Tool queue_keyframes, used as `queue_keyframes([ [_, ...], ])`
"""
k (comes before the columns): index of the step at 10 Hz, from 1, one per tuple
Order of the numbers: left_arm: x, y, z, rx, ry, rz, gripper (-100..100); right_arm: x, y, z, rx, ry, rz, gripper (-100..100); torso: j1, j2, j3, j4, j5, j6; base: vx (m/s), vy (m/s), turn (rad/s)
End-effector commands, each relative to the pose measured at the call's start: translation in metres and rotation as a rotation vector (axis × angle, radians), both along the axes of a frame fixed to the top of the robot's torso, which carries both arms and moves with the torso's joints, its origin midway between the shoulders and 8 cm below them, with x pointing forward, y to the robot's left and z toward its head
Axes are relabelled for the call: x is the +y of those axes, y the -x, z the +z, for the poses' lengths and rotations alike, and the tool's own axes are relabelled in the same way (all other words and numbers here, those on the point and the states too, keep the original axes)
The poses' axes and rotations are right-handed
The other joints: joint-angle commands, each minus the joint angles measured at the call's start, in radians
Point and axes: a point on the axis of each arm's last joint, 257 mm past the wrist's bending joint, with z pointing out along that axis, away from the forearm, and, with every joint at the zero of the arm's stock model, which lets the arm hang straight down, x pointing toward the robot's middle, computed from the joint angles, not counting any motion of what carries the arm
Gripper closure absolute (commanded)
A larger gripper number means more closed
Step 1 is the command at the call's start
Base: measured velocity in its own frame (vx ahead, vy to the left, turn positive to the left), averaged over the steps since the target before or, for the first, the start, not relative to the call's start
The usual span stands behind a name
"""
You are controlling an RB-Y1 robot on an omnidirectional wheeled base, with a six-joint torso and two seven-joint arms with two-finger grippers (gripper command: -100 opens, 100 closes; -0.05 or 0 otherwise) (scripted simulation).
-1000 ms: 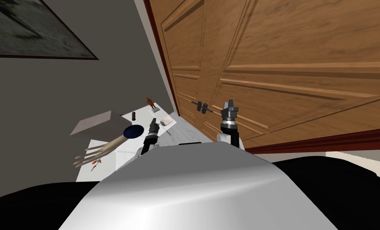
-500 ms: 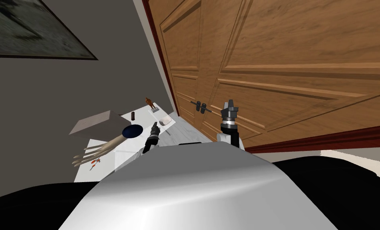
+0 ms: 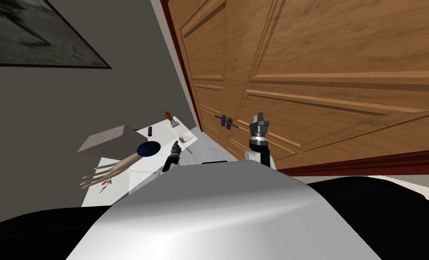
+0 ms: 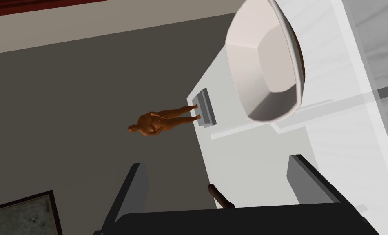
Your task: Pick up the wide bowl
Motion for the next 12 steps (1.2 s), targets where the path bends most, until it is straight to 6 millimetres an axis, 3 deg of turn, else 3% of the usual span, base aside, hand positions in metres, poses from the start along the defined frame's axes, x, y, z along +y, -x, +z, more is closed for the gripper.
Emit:
queue_keyframes([
  [1,0.002,0.005,-0.025,0.057,0.037,0.026,-100,0.0,0.0,0.0,0.0,0.0,0.0,0,0.0,0.0,0.0,0.0,0.0,0.0,0.058,-0.035,0.072],
  [2,0.002,0.005,-0.025,0.057,0.037,0.026,-100,0.0,0.0,0.0,0.0,0.0,0.0,0,0.0,-0.001,0.0,0.0,0.0,0.0,0.051,-0.027,0.025],
  [5,0.004,0.012,-0.06,0.145,0.107,0.069,-100,0.0,0.0,0.0,0.0,0.0,0.0,0,0.0,-0.004,-0.002,-0.001,0.0,0.0,0.1,-0.025,0.079],
  [7,0.004,0.013,-0.07,0.169,0.129,0.08,-100,0.0,0.0,0.0,0.0,0.0,0.0,0,0.001,-0.004,-0.002,-0.001,0.0,0.0,0.082,-0.023,0.046],
  [12,-0.005,0.016,-0.105,0.263,0.222,0.117,-100,0.0,0.0,0.0,0.0,0.0,0.0,0,0.001,-0.008,-0.005,-0.002,0.0,0.0,0.155,-0.029,0.12],
])
